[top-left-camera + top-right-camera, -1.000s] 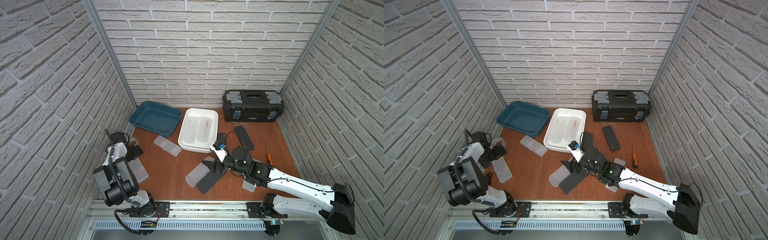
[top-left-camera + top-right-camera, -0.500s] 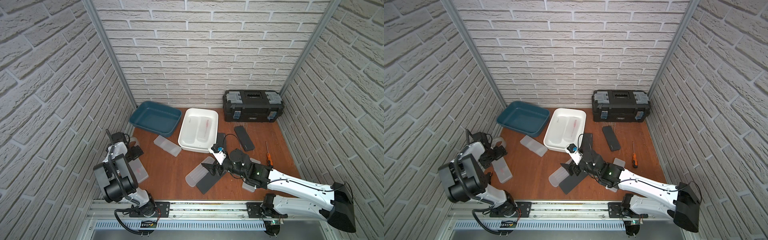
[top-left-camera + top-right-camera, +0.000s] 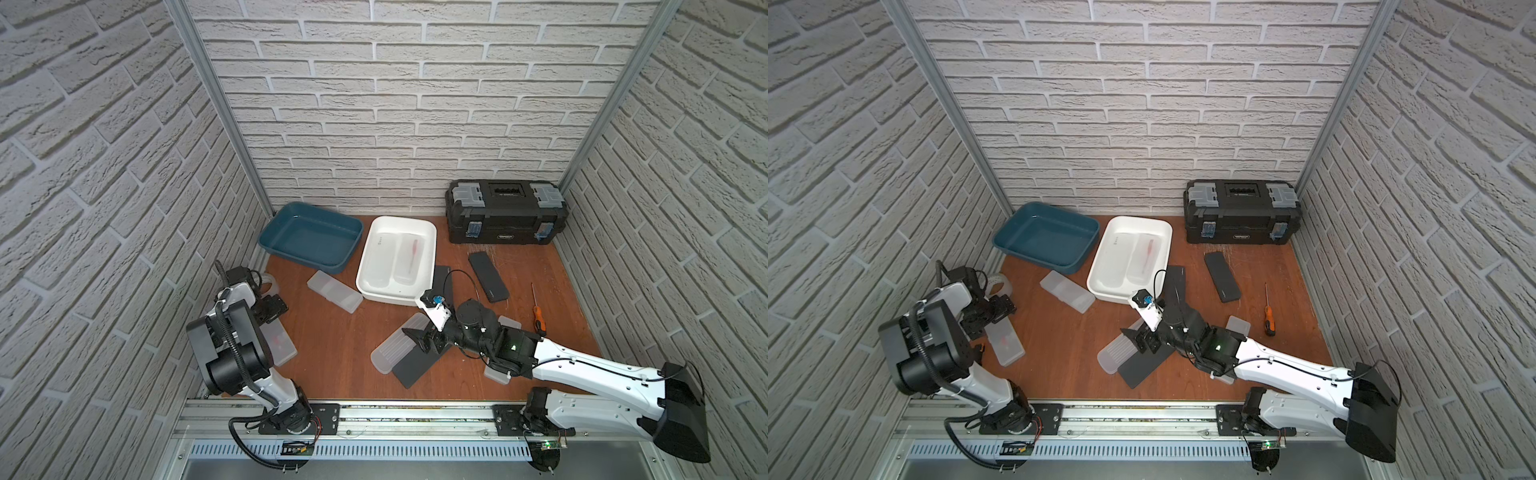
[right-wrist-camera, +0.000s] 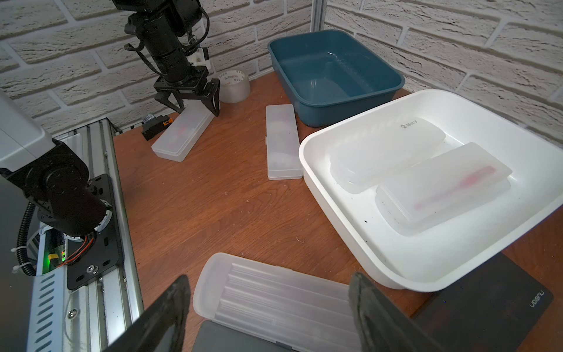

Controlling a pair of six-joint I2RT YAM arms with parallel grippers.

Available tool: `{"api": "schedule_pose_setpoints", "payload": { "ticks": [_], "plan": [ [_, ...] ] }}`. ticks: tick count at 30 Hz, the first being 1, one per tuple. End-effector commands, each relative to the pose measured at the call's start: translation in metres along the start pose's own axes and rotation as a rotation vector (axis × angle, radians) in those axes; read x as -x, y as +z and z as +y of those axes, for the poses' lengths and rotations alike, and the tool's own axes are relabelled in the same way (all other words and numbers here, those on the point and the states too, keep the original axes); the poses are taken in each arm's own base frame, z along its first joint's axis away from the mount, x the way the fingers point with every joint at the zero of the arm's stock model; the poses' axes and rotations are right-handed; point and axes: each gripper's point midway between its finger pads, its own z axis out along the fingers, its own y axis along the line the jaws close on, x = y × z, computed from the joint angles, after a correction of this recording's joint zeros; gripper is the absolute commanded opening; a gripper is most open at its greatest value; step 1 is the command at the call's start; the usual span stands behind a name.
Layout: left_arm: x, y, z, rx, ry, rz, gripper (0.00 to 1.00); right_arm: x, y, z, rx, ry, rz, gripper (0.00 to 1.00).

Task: Place the pencil cases by color into the storage box
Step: Adjust the pencil case at the center of the board.

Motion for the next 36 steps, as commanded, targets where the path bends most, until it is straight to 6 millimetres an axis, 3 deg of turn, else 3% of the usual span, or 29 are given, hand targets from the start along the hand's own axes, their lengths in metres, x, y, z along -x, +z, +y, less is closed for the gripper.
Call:
{"api": "schedule_pose_setpoints", "payload": {
  "ticks": [1, 12, 17, 26, 36],
  "plan": [
    [0.001, 0.005, 0.003, 0.005, -0.013, -0.002, 0.96, -0.001, 0.002, 0.002, -0.003, -0.008, -0.021, 0.82],
    [-0.002, 0.011, -0.009, -0.022, 0.023, 0.024, 0.89, -0.014, -0.001, -0.004, -0.042, -0.001, 0.002, 0.82],
    [-0.001, 0.004, -0.017, -0.027, 0.052, -0.003, 0.85, -0.018, 0.000, -0.004, -0.044, 0.002, 0.010, 0.82],
    [-0.003, -0.008, -0.039, -0.054, 0.122, -0.039, 0.82, -0.022, -0.001, -0.008, -0.066, -0.008, 0.007, 0.82],
    [-0.016, -0.016, -0.079, -0.093, 0.246, -0.049, 0.83, -0.028, -0.001, -0.012, -0.085, -0.013, 0.004, 0.82]
  ]
}}
